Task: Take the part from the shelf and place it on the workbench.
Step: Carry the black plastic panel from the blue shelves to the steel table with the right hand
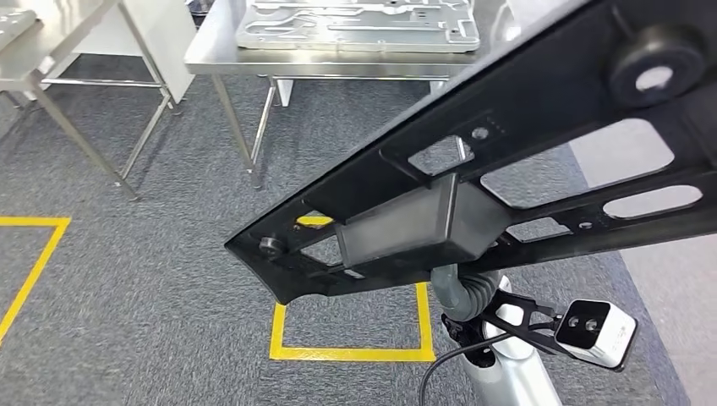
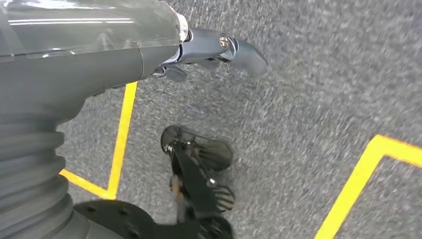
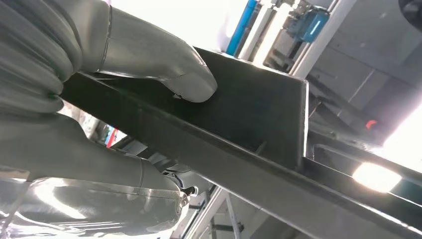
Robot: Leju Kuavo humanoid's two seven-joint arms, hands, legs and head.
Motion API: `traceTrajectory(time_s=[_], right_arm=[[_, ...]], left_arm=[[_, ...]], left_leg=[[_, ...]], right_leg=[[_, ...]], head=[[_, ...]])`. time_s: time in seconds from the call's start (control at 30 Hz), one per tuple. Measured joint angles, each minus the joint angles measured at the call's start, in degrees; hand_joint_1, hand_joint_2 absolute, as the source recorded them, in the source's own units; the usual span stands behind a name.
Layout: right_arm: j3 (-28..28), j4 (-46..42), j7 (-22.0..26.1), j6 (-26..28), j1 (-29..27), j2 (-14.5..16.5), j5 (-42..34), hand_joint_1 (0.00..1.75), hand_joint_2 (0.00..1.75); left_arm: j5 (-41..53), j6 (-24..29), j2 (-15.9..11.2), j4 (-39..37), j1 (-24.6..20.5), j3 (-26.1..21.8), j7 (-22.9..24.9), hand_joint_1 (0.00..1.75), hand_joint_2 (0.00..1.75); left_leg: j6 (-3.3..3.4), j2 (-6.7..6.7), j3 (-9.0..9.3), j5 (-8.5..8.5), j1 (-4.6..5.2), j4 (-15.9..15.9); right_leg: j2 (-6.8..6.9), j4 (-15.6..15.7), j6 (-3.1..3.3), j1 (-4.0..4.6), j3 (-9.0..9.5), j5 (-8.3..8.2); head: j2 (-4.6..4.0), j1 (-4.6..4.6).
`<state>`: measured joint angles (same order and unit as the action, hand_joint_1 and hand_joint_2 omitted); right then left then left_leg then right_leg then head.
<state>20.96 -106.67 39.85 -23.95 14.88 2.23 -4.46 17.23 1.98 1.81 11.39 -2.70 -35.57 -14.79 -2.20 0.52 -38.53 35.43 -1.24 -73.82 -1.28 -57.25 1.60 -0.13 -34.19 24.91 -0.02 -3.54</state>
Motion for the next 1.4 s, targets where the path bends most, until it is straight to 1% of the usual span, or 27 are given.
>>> traceTrajectory(time_s=[0.03, 0.07, 0.1, 0.17, 0.23, 0.33, 0.4, 0.47, 0.5, 0.53, 0.57, 0.6, 0.63, 0.7, 0.73, 0.8, 0.83, 0.87, 0.93, 1.0, 1.03, 1.07, 1.1, 1.2, 1.23, 1.33, 1.4], right_arm=[[-0.18, 0.1, 0.0, -0.26, -0.07, 0.05, 0.1, 1.75, 1.75], [-0.37, 0.16, -0.01, -0.44, -0.12, 0.11, 0.22, 1.75, 1.75], [-0.55, 0.19, -0.01, -0.55, -0.14, 0.19, 0.34, 1.75, 1.75], [-0.94, 0.19, 0.0, -0.54, -0.14, 0.39, 0.54, 1.75, 1.75], [-1.22, 0.16, 0.0, -0.36, -0.18, 0.5, 0.88, 1.75, 1.75], [-1.49, -0.04, 0.01, 0.29, -0.28, 0.52, 1.25, 1.75, 1.75], [-1.59, -0.16, 0.01, 0.66, -0.24, 0.52, 1.32, 1.75, 1.75], [-1.62, -0.17, 0.02, 1.04, -0.45, 0.51, 1.37, 1.75, 1.75], [-1.63, -0.17, 0.02, 1.26, -0.64, 0.5, 1.38, 1.75, 1.75], [-1.63, -0.16, 0.02, 1.43, -0.78, 0.5, 1.38, 1.75, 1.75], [-1.64, -0.16, 0.02, 1.53, -0.86, 0.5, 1.38, 1.75, 1.75], [-1.64, -0.16, 0.02, 1.56, -0.87, 0.5, 1.38, 1.75, 1.75], [-1.64, -0.16, 0.02, 1.57, -0.87, 0.5, 1.38, 1.75, 1.75], [-1.63, -0.13, 0.01, 1.63, -0.94, 0.5, 1.43, 1.75, 1.75], [-1.62, -0.14, 0.01, 1.65, -0.99, 0.5, 1.5, 1.75, 1.75], [-1.59, -0.24, 0.01, 1.71, -1.02, 0.56, 1.67, 1.75, 1.75], [-1.57, -0.33, 0.02, 1.76, -1.02, 0.63, 1.75, 1.75, 1.75], [-1.51, -0.41, 0.03, 1.84, -1.0, 0.72, 1.83, 1.75, 1.75], [-1.31, -0.49, 0.01, 2.14, -1.06, 0.91, 2.04, 1.75, 1.75], [-0.98, -0.45, -0.01, 2.45, -1.11, 1.04, 2.16, 1.75, 1.75], [-0.84, -0.45, -0.01, 2.55, -1.14, 1.07, 2.16, 1.75, 1.75], [-0.73, -0.45, -0.01, 2.58, -1.14, 1.1, 2.14, 1.75, 1.75], [-0.66, -0.45, -0.01, 2.59, -1.14, 1.11, 2.12, 1.75, 1.75], [-0.53, -0.29, -0.01, 2.58, -1.27, 1.11, 2.05, 1.75, 1.75], [-0.5, -0.22, -0.02, 2.58, -1.35, 1.11, 2.06, 1.75, 1.75], [-0.46, -0.44, -0.02, 2.62, -1.39, 1.14, 2.09, 1.75, 1.75], [-0.45, -0.67, -0.01, 2.64, -1.28, 1.14, 2.14, 1.75, 1.75]], left_arm=[[0.04, -0.25, -0.02, 0.0, 0.09, -0.09, 0.03, 0.0, 1.75], [0.09, -0.45, -0.02, 0.0, 0.13, -0.17, 0.03, 0.0, 1.75], [0.16, -0.61, -0.04, 0.0, 0.13, -0.26, 0.01, 0.0, 1.75], [0.28, -0.78, -0.12, 0.0, 0.03, -0.43, -0.05, 0.0, 1.75], [0.45, -0.91, -0.17, 0.0, -0.09, -0.61, -0.13, 0.0, 1.75], [0.76, -1.13, -0.13, 0.0, -0.11, -0.68, -0.21, 0.0, 1.75], [0.91, -1.21, -0.09, 0.0, -0.11, -0.7, -0.31, 0.0, 1.75], [1.09, -1.26, -0.11, 0.0, -0.01, -0.72, -0.38, 0.0, 1.75], [1.17, -1.3, -0.12, 0.0, 0.09, -0.73, -0.42, 0.0, 1.75], [1.25, -1.34, -0.12, 0.0, 0.19, -0.73, -0.45, 0.0, 1.75], [1.28, -1.38, -0.11, 0.0, 0.27, -0.74, -0.48, 0.0, 1.75], [1.3, -1.41, -0.11, 0.0, 0.3, -0.74, -0.51, 0.0, 1.75], [1.3, -1.43, -0.1, -0.01, 0.33, -0.74, -0.53, 0.0, 1.75], [1.3, -1.44, -0.1, -0.01, 0.26, -0.75, -0.62, 0.0, 1.75], [1.3, -1.44, -0.11, -0.01, 0.23, -0.75, -0.65, 0.0, 1.75], [1.3, -1.44, -0.12, 0.0, 0.08, -0.76, -0.7, 0.0, 1.75], [1.3, -1.42, -0.13, 0.0, -0.02, -0.76, -0.73, 0.0, 1.75], [1.31, -1.39, -0.13, 0.0, -0.18, -0.76, -0.74, 0.0, 1.75], [1.32, -1.23, -0.13, 0.0, -0.38, -0.77, -0.75, 0.0, 1.75], [1.32, -1.03, -0.13, 0.0, -0.22, -0.82, -0.74, 0.0, 1.75], [1.31, -0.98, -0.14, 0.0, -0.06, -0.88, -0.74, 0.0, 1.75], [1.31, -0.95, -0.14, 0.0, 0.1, -0.97, -0.75, 0.0, 1.75], [1.31, -0.93, -0.15, 0.0, 0.22, -1.05, -0.78, 0.0, 1.75], [1.33, -0.89, -0.27, -0.01, 0.58, -1.3, -0.94, 0.0, 1.75], [1.33, -0.86, -0.35, -0.01, 0.64, -1.39, -1.0, 0.0, 1.75], [1.36, -0.86, -0.42, 0.0, 0.32, -1.62, -1.21, 0.0, 1.75], [1.38, -0.91, -0.41, 0.0, 0.11, -1.78, -1.31, 0.0, 1.75]], left_leg=[[0.07, -0.04, -0.46, -0.92, 0.0, -0.17], [0.22, -0.06, 0.19, -2.85, 0.01, 1.96], [0.49, -0.16, 1.78, -5.32, 0.01, 5.85], [1.22, -0.56, 5.1, -8.04, 0.21, 13.16], [1.97, -0.82, 6.29, -7.9, 0.47, 15.85], [2.97, -0.68, 7.28, -7.69, 0.31, 16.49], [3.43, -0.52, 8.27, -7.23, 0.15, 16.6], [3.53, -0.34, 9.11, -6.43, 0.15, 16.6], [3.47, -0.27, 9.66, -5.93, 0.14, 16.6], [3.38, -0.21, 10.34, -5.36, 0.12, 16.6], [3.27, -0.19, 11.17, -4.72, 0.08, 16.6], [3.12, -0.15, 12.13, -3.99, 0.04, 16.61], [2.92, -0.11, 12.97, -3.23, 0.03, 16.64], [2.26, 0.0, 14.29, -1.85, 0.1, 16.98], [1.83, 0.13, 14.94, -1.52, 0.18, 17.24], [1.03, 0.34, 15.92, -1.73, 0.24, 17.25], [0.82, 0.33, 15.95, -2.3, 0.19, 16.08], [0.69, 0.25, 14.87, -2.84, 0.11, 13.78], [0.56, 0.06, 10.39, -2.02, 0.04, 6.7], [0.5, 0.01, 5.28, 2.18, 0.14, 1.4], [0.55, 0.0, 3.56, 4.28, 0.21, 0.85], [0.71, -0.01, 2.51, 5.06, 0.29, 1.84], [1.02, -0.04, 1.97, 3.81, 0.4, 4.13], [2.33, -0.44, 1.48, -7.83, 1.09, 12.03], [2.65, -0.57, 1.46, -10.27, 1.32, 13.02], [3.27, -0.64, 2.27, -10.72, 1.21, 13.8], [3.77, -0.63, 3.4, -10.51, 0.78, 14.86]], right_leg=[[-0.54, -0.05, 0.02, 0.07, 0.14, 0.19], [-0.99, -0.12, -0.01, 0.13, 0.37, 0.45], [-1.33, -0.21, -0.11, 0.17, 0.69, 0.78], [-1.74, -0.44, -0.54, 0.4, 1.21, 1.4], [-1.93, -0.66, -1.21, 0.5, 1.38, 1.63], [-1.37, -2.18, -2.21, 0.37, 1.2, 1.84], [-0.18, -6.66, -2.89, 0.18, -1.18, 3.61], [0.55, -13.9, -3.37, -0.1, -6.0, 6.08], [0.69, -16.44, -3.51, -0.29, -8.17, 6.79], [0.78, -17.15, -3.55, -0.44, -9.48, 6.7], [0.89, -15.84, -3.57, -0.55, -9.76, 5.64], [1.07, -12.65, -3.52, -0.61, -9.13, 3.39], [1.41, -8.71, -3.3, -0.59, -8.24, 0.2], [1.96, -3.43, -2.64, -0.17, -6.98, -3.53], [1.95, -2.49, -2.22, 0.04, -6.74, -3.93], [1.44, -2.17, -1.39, 0.07, -5.69, -2.74], [1.19, -1.8, -1.0, -0.04, -4.8, -2.28], [1.09, -1.56, -0.61, -0.1, -3.84, -1.74], [0.95, -1.23, -0.05, 0.0, -2.03, -0.59], [0.65, -1.16, 0.24, 0.17, -0.3, 0.81], [0.39, -1.16, 0.31, 0.29, 0.72, 1.59], [0.16, -1.16, 0.34, 0.43, 1.87, 2.41], [-0.01, -1.16, 0.36, 0.6, 3.1, 3.28], [-0.4, -1.31, 0.1, 0.97, 5.68, 5.7], [-0.58, -1.36, -0.17, 0.98, 5.96, 6.28], [-0.58, -1.15, -1.23, 1.05, 6.65, 7.43], [0.06, -3.91, -1.99, 0.97, 5.53, 8.92]], head=[[0.0, 0.0], [0.0, 0.0], [0.0, 0.0], [0.0, 0.0], [0.0, 0.0], [0.0, 0.0], [0.0, 0.0], [0.0, 0.01], [0.0, 0.01], [0.0, 0.01], [0.0, 0.0], [0.0, 0.01], [0.0, 0.01], [0.0, 0.0], [0.0, 0.0], [0.0, 0.02], [0.0, 0.02], [0.0, 0.02], [0.0, 0.01], [0.0, 0.0], [0.0, 0.0], [0.0, 0.0], [0.0, 0.0], [0.0, 0.01], [0.0, 0.0], [0.0, -0.01], [0.0, 0.01]])
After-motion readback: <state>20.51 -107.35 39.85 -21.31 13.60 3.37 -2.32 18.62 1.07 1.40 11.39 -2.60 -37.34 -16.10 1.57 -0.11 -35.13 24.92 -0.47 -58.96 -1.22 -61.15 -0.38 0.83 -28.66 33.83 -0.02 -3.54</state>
